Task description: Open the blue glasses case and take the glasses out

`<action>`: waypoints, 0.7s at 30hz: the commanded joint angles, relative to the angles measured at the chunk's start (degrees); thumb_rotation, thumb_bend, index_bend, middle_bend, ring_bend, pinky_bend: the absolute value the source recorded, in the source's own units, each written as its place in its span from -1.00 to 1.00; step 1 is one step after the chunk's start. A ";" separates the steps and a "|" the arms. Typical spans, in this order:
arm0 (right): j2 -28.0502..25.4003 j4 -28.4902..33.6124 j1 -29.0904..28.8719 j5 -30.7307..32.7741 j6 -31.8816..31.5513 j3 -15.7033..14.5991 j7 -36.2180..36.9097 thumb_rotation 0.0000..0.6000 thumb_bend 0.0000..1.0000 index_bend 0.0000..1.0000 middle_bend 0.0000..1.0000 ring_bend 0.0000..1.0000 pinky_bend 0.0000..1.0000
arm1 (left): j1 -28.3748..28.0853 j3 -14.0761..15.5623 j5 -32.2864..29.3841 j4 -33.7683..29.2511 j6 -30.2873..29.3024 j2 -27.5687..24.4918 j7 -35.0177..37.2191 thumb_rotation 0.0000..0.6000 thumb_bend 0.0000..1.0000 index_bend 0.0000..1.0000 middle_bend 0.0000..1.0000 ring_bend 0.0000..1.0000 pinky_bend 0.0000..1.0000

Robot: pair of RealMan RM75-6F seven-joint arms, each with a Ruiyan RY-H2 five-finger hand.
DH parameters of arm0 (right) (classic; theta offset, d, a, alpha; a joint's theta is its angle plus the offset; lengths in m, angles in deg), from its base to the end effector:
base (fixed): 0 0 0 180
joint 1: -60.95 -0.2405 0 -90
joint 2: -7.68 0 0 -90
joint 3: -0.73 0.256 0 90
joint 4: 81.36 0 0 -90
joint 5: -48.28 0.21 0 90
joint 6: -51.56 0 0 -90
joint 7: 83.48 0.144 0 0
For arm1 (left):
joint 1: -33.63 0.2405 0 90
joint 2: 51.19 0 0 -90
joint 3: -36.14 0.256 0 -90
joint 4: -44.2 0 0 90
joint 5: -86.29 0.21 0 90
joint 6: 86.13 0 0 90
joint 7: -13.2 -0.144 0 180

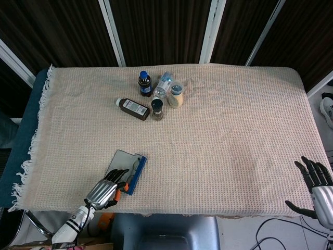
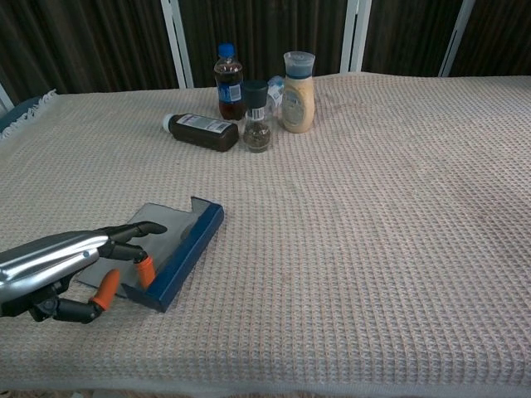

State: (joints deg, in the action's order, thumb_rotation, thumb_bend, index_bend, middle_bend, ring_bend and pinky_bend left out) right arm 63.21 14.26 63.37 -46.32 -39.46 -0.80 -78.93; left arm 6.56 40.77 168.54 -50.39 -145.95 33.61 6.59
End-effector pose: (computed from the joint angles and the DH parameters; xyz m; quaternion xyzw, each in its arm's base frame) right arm -0.3087 -0.1251 0.1950 0.6109 -0.3865 0.3820 0.5758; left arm -0.1998 0.2145 -0.0275 -0.7520 -0.4678 -0.3558 0.2985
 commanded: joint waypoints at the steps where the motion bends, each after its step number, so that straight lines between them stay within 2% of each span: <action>1: -0.09 -0.06 0.06 -0.01 -0.09 -0.03 0.24 1.00 -0.80 -1.00 -1.00 -1.00 -1.00 | 0.57 0.41 0.74 -0.19 -0.19 1.28 1.56 1.00 0.59 -0.23 -1.00 -1.00 -1.00; 12: -0.37 -0.35 0.42 -0.38 -1.11 -0.04 1.37 1.00 -0.80 -1.00 -1.00 -1.00 -1.00 | 0.46 0.13 2.13 0.80 0.01 4.65 1.57 1.00 0.58 -0.30 -1.00 -1.00 -1.00; 17: -0.61 -0.59 0.65 -0.38 -1.51 -0.07 2.14 1.00 -0.80 -1.00 -1.00 -1.00 -1.00 | 1.50 -2.42 4.66 3.32 -5.82 7.44 -0.12 1.00 0.45 -0.41 -1.00 -1.00 -1.00; 21: -0.67 -0.65 0.72 -0.57 -1.57 -0.19 2.19 1.00 -0.80 -1.00 -1.00 -1.00 -1.00 | 1.38 -5.07 5.35 2.54 -8.58 7.63 0.93 1.00 0.49 -0.34 -1.00 -1.00 -1.00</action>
State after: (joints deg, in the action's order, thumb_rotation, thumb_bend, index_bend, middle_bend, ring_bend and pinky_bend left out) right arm 62.54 13.60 64.09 -46.89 -41.03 -0.99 -76.74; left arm 7.90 36.90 173.29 -47.69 -153.52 40.88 7.16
